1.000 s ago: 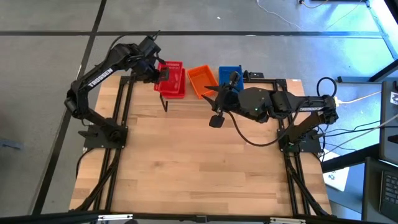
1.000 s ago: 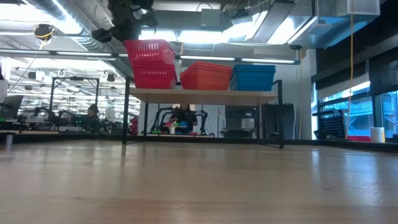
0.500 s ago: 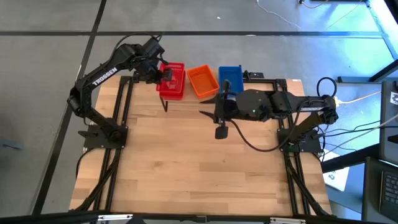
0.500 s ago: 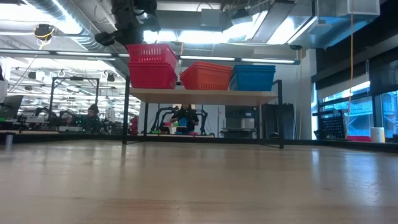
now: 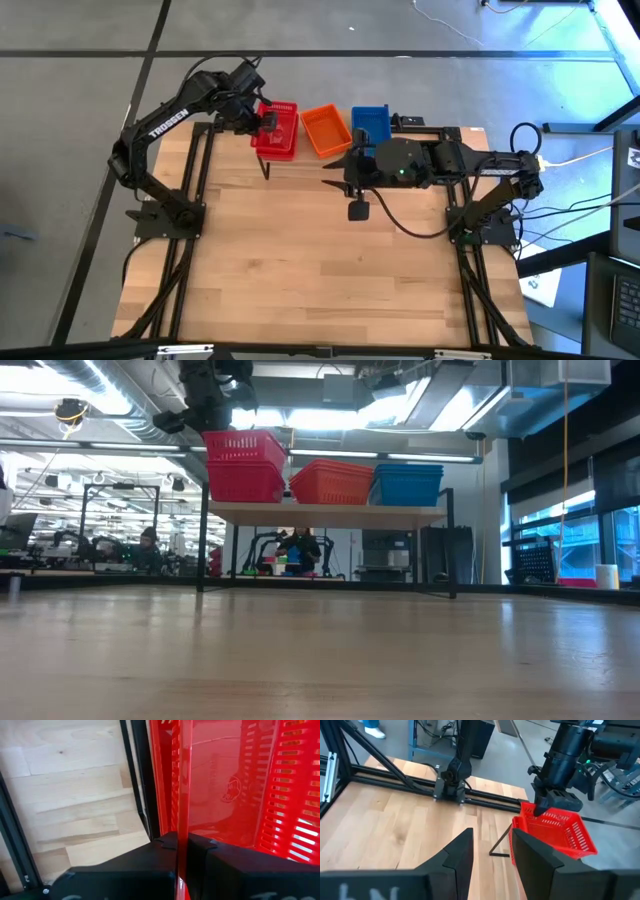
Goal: Stack baskets on shelf by color
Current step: Stack the red basket into the red basket on the shelf
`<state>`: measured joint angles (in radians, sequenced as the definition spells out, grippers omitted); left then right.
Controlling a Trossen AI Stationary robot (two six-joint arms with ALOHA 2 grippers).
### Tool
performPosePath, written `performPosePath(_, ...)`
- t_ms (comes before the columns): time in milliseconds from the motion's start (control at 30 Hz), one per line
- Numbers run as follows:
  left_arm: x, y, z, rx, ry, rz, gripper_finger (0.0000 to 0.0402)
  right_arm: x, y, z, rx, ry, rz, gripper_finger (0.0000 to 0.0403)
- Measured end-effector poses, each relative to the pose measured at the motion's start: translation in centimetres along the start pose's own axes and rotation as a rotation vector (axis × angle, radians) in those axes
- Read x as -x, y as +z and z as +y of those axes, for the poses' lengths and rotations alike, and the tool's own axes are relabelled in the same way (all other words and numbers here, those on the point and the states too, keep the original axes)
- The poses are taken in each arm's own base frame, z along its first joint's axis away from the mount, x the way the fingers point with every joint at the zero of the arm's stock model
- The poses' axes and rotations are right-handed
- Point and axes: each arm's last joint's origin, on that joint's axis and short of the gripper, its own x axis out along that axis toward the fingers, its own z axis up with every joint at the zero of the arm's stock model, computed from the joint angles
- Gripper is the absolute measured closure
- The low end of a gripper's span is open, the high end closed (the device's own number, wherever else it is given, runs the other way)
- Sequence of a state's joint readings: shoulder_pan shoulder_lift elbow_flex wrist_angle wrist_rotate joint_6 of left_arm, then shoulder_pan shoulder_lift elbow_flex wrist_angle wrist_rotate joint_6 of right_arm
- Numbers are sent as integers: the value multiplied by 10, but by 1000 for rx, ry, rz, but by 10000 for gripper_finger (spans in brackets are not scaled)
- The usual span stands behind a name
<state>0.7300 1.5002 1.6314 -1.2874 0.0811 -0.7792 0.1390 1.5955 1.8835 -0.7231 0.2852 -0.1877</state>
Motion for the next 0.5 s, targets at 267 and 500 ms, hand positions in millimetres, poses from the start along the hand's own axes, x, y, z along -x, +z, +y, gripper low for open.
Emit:
performPosePath(267, 0, 1, 1, 21, 29, -33, 401, 0, 0, 0, 3, 0, 0, 266)
performPosePath(500, 0, 2, 1, 3, 43, -58, 401, 0, 0, 0, 3, 0, 0, 266)
